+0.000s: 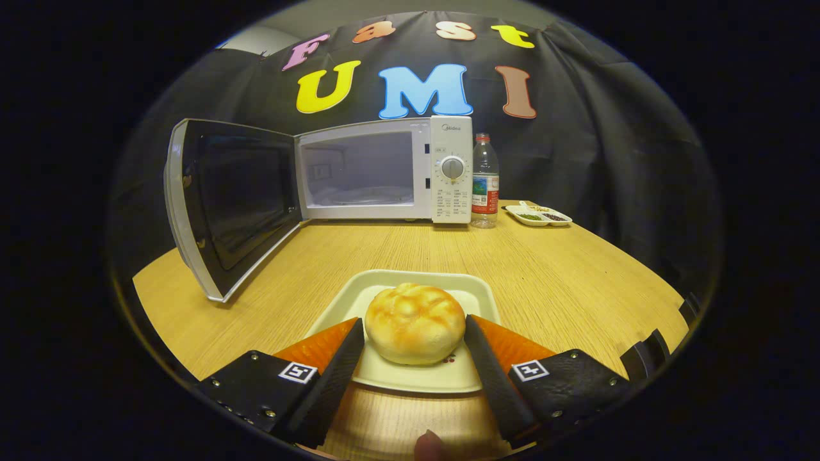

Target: Open the microwave, put the food inside, and close the microwave door.

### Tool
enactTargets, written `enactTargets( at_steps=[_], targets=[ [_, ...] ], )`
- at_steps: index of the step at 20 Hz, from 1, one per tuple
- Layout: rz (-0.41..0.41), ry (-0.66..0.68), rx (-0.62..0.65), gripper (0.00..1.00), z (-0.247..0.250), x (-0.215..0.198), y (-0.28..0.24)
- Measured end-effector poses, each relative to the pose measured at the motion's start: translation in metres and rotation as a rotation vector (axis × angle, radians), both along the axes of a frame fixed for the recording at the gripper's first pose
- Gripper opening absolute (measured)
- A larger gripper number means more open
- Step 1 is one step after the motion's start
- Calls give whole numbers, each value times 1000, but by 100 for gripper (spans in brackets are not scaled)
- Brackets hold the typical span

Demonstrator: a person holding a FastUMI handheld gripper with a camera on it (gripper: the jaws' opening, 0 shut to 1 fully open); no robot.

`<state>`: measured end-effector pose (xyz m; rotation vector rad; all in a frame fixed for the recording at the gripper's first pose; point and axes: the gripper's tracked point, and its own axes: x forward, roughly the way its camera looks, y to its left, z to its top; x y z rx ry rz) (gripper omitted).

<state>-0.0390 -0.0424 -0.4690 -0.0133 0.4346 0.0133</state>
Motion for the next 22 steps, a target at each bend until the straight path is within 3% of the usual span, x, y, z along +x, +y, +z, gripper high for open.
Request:
enactTargets(
  at_steps=[5, 6, 13, 22],
  targets=[
    [15, -7, 10, 85, 2, 5, 1],
    [23, -10, 7, 77, 5, 4, 3],
    [87, -64, -36, 77, 38, 8, 21],
    [181, -68, 84, 77, 95, 64, 56]
  ],
)
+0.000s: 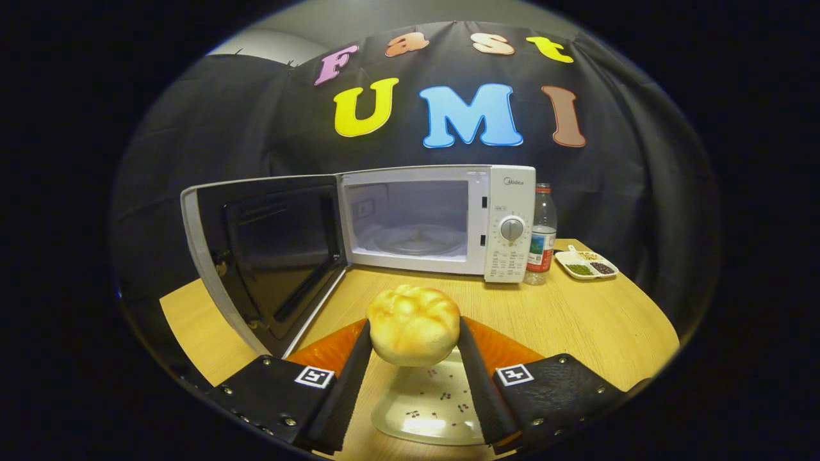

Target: Open the microwave, put the food inside, and close the microwave door.

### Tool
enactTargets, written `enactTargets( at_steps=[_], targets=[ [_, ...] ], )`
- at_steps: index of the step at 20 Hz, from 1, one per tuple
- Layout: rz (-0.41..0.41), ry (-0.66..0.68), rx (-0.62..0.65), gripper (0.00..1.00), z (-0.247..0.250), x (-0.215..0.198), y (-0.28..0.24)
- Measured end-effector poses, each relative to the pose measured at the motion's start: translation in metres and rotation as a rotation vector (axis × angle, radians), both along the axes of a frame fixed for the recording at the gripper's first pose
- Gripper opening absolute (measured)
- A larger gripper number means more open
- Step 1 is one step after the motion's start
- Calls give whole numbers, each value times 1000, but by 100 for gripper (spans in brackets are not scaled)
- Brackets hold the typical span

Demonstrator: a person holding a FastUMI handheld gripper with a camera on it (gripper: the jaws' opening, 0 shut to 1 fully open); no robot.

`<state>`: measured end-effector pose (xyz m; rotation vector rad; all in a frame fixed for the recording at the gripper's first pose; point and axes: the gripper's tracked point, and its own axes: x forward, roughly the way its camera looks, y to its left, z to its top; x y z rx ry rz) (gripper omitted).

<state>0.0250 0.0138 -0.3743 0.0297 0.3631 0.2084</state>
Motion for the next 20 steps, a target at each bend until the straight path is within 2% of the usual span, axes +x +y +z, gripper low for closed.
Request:
enactTargets(
  at_steps=[6, 11, 20],
  targets=[
    [-6, 33, 25, 77, 14, 61, 24],
    [-35, 10, 25, 77, 20, 114, 44],
    [-104, 15, 16, 77, -2, 204, 60]
  ],
)
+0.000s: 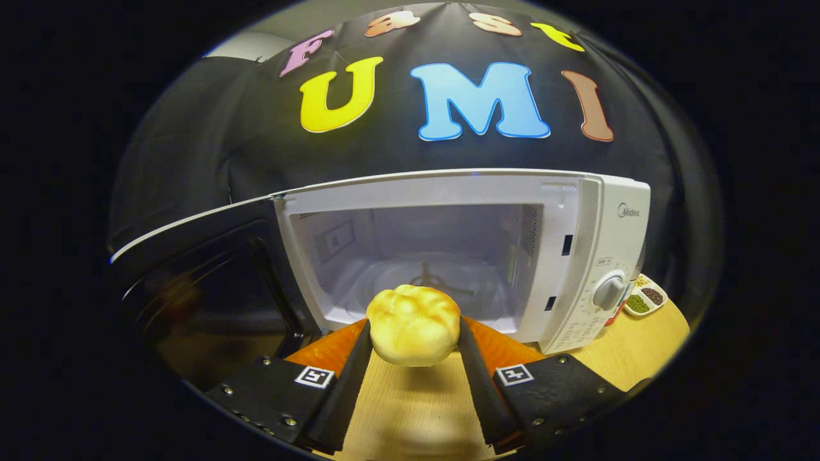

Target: Open the microwave, put the food inside, and close the microwave door.

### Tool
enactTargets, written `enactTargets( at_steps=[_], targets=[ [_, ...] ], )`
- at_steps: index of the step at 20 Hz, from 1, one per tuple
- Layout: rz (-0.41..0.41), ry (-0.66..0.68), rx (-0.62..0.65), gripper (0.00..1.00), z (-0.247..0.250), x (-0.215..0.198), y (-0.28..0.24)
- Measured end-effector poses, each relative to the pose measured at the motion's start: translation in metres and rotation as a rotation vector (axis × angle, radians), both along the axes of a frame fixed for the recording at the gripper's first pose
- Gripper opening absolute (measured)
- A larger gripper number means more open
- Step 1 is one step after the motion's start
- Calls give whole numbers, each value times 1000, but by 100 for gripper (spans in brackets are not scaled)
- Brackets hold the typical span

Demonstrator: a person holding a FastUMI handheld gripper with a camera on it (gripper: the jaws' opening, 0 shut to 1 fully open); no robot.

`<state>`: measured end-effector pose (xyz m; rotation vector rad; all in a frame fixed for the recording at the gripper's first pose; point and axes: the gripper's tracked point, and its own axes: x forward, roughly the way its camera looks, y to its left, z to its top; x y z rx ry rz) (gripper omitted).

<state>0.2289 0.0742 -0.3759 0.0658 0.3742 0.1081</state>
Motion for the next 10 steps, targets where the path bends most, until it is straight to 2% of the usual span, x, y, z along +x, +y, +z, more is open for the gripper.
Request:
enactTargets(
  at_steps=[5, 10],
  targets=[
    [-55, -32, -44, 77, -14, 38, -4],
    [-84, -7, 27, 77, -30, 65, 6]
  ],
)
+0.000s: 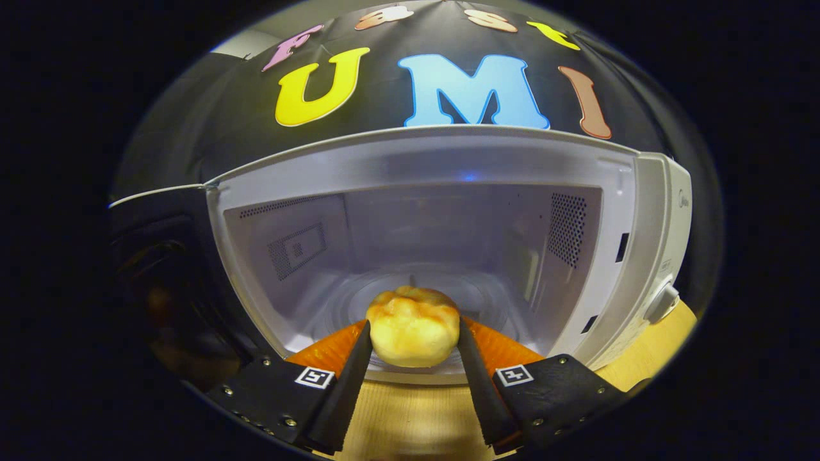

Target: Open the microwave, put the food inside, and close the microwave door.

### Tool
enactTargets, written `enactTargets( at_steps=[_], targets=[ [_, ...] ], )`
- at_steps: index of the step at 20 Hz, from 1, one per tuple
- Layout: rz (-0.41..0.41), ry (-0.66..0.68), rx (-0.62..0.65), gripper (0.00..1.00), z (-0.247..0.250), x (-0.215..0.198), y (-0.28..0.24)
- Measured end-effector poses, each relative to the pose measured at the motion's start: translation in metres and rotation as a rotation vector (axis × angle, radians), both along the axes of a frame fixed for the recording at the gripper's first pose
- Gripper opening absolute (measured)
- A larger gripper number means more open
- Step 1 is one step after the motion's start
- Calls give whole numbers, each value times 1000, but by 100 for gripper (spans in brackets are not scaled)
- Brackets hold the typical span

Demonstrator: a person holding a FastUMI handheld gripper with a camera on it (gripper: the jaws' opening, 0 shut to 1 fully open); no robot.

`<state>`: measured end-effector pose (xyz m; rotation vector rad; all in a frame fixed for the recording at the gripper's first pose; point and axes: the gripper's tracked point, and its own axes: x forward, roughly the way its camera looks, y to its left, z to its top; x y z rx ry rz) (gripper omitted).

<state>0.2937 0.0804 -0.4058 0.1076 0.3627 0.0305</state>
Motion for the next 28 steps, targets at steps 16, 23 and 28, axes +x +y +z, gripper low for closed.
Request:
enactTargets(
  at_steps=[16, 23, 28],
  targets=[
    [-113, 9, 403, 86, -15, 43, 27],
    [-58, -44, 461, 89, 5, 32, 33],
    [17, -86, 391, 90, 38, -13, 31]
  ],
)
